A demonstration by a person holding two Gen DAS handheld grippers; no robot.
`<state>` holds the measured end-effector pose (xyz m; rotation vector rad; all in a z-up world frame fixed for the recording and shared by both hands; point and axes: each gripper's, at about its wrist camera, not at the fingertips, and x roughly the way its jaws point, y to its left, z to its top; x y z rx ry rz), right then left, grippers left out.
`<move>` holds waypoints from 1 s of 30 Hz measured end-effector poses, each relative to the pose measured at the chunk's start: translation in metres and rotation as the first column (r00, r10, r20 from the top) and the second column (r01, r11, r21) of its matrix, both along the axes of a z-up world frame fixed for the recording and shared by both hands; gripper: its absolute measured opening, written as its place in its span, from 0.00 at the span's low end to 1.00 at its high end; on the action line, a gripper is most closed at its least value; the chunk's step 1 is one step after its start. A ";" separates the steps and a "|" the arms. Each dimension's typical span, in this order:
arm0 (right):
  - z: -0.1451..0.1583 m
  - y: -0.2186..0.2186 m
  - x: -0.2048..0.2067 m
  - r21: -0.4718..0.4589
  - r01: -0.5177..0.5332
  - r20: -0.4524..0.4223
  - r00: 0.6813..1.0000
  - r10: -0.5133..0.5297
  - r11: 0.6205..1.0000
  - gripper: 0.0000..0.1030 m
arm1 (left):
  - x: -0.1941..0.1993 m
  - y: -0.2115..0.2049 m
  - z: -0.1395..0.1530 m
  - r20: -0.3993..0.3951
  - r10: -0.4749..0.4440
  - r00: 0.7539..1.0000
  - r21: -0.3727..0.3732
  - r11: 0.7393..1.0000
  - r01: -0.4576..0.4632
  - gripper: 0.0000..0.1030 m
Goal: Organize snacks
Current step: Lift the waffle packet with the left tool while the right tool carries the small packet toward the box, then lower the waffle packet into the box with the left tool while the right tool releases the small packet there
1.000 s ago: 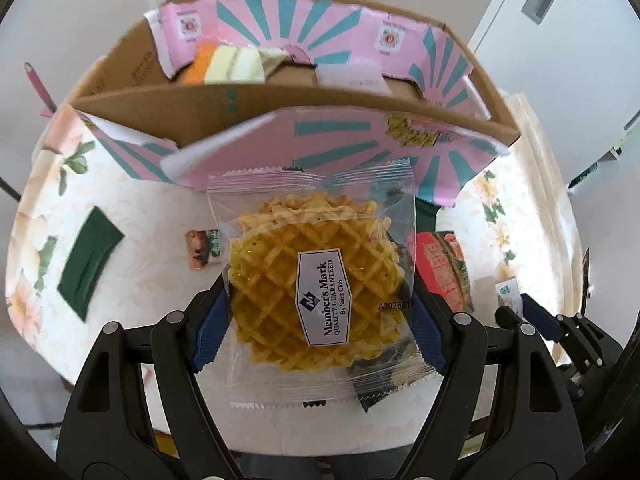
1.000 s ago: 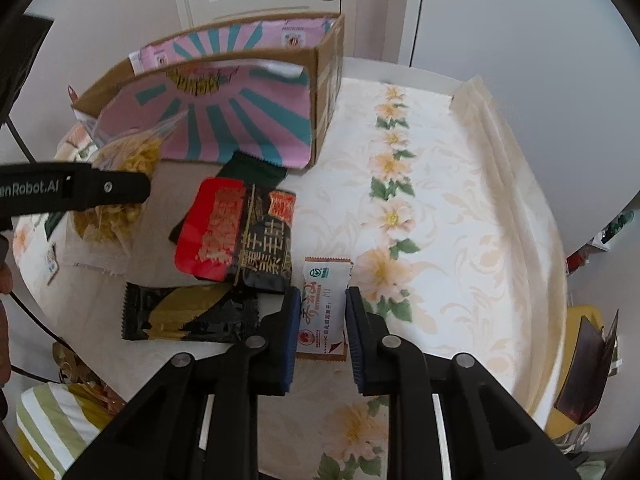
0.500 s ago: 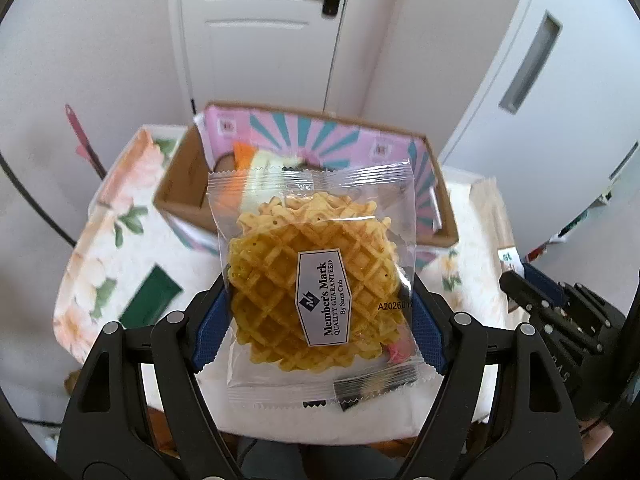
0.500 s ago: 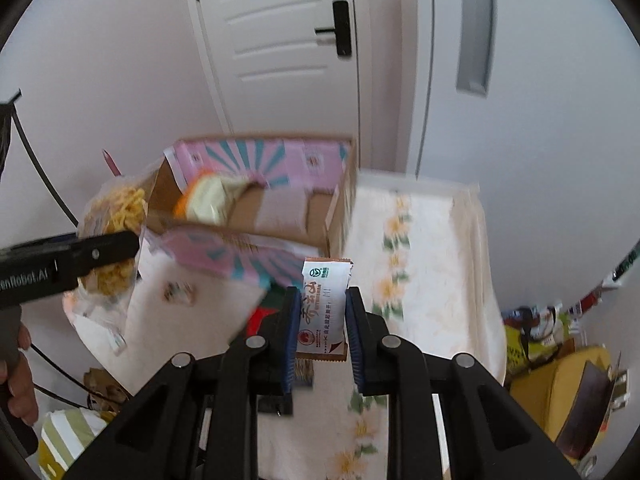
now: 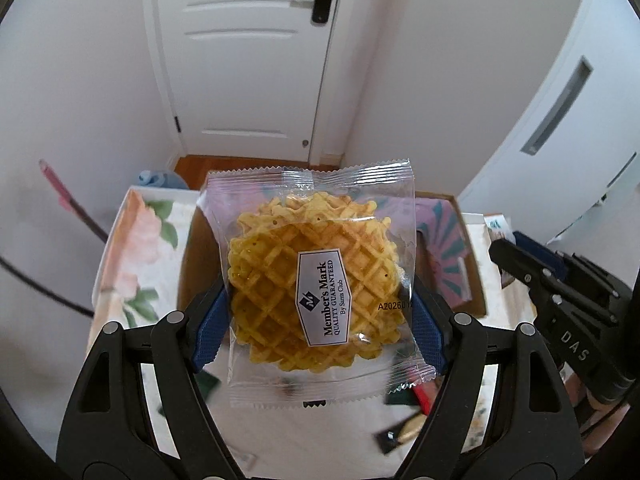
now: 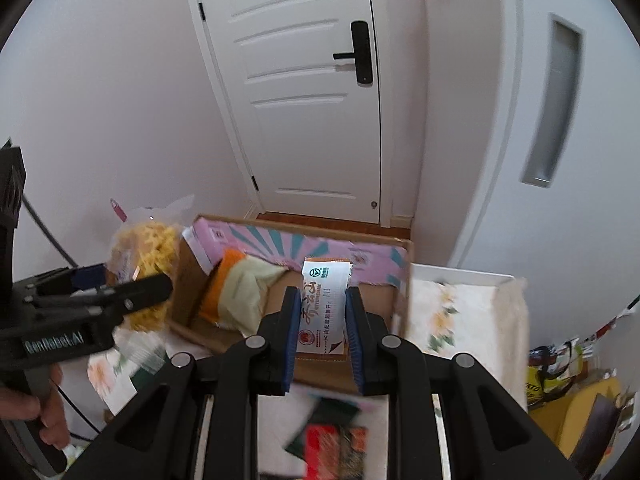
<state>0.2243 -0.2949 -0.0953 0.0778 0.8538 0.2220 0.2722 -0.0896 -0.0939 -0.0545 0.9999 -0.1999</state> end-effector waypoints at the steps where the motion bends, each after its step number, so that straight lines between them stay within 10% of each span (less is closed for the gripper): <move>1: 0.000 0.003 0.007 0.006 0.006 -0.006 1.000 -0.006 1.000 0.20 | 0.008 0.002 -0.003 -0.008 -0.013 1.000 0.006 1.000 0.013 0.74; 20: -0.043 0.026 0.052 0.014 0.235 -0.150 0.962 -0.230 0.972 0.20 | 0.071 -0.046 -0.093 -0.198 -0.328 0.924 0.101 0.931 0.352 0.75; 23: -0.047 0.020 0.051 0.017 0.256 -0.163 0.955 -0.250 0.967 0.20 | 0.064 -0.051 -0.095 -0.176 -0.330 0.928 0.184 0.915 0.360 0.97; 30: -0.050 0.010 0.043 0.032 0.263 -0.178 0.951 -0.253 0.964 0.20 | 0.046 -0.027 -0.088 -0.137 -0.265 0.954 0.195 0.937 0.288 1.00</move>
